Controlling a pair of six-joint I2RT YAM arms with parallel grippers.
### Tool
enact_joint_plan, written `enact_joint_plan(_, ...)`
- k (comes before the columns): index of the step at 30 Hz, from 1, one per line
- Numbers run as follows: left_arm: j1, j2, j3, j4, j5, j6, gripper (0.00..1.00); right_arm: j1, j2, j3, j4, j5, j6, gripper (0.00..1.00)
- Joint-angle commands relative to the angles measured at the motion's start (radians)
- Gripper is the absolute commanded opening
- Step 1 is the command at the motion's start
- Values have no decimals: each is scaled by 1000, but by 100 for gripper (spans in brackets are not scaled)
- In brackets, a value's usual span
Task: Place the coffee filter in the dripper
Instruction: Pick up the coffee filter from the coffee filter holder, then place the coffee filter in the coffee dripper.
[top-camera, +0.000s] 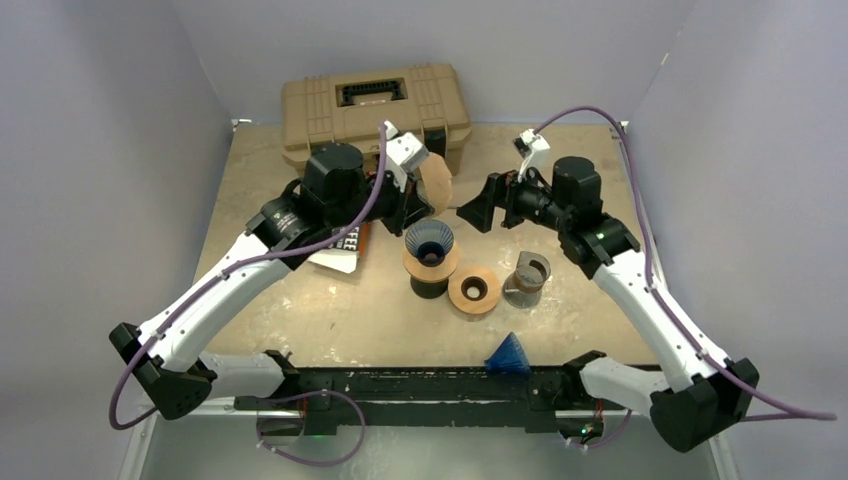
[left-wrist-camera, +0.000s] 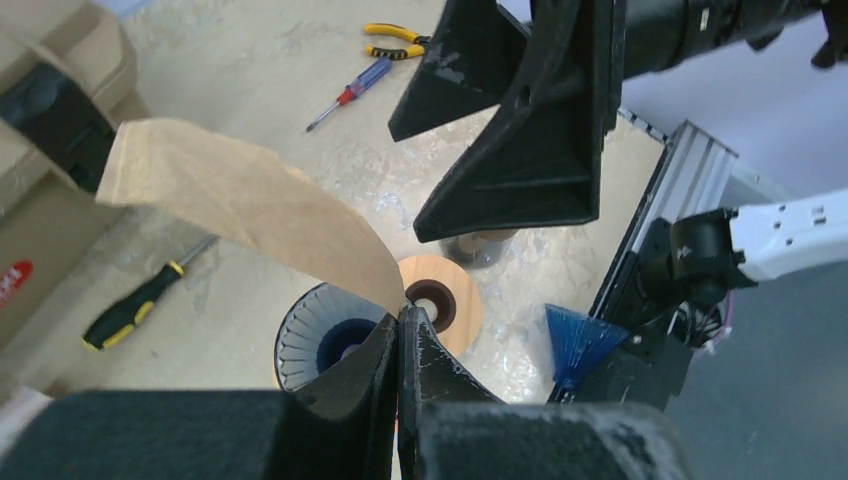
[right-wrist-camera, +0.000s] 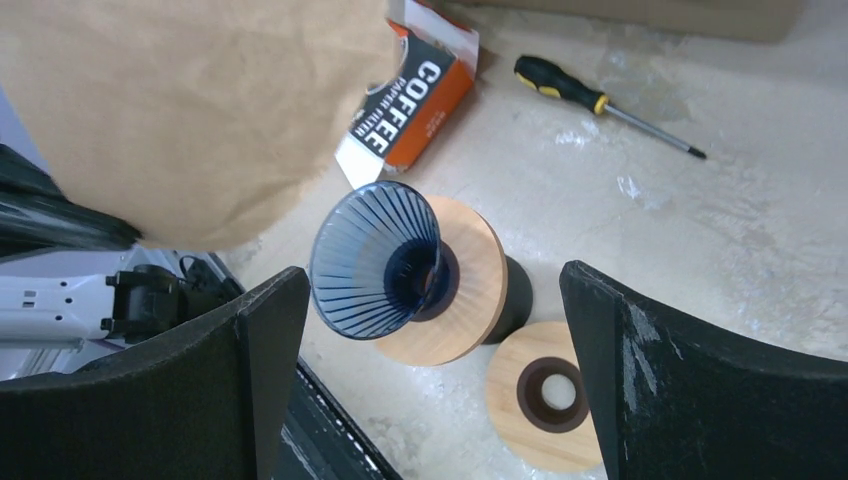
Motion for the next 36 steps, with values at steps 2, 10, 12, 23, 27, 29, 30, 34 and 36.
enact_joint_plan(2,-52,-40,22,-37,45,220,0,-1,-91,41,67,-12,-53,99)
enact_joint_plan(10,-55,-160,-171,99,59,381,0,-2,-201,-30,194,-126,-86,99)
enact_joint_plan(12,-56,-164,-190,103,51,410,0,-1,-202,-32,215,-165,-98,99)
enact_joint_plan(23,-56,-203,-338,205,0,502,0,-1,-214,-54,247,-212,-116,99)
enact_joint_plan(27,-56,-223,-373,244,-2,504,0,-1,-217,-59,247,-220,-116,98)
enact_joint_plan(29,-56,-230,-380,249,-5,497,0,-2,-216,-62,247,-227,-121,98)
enact_joint_plan(30,-56,-235,-386,254,-6,495,0,-1,-213,-62,245,-229,-123,98)
enact_joint_plan(34,-55,-265,-413,294,-9,437,0,-1,-198,-56,228,-235,-134,98)
enact_joint_plan(36,-56,-277,-412,308,-5,371,0,-1,-201,-56,226,-234,-121,98)
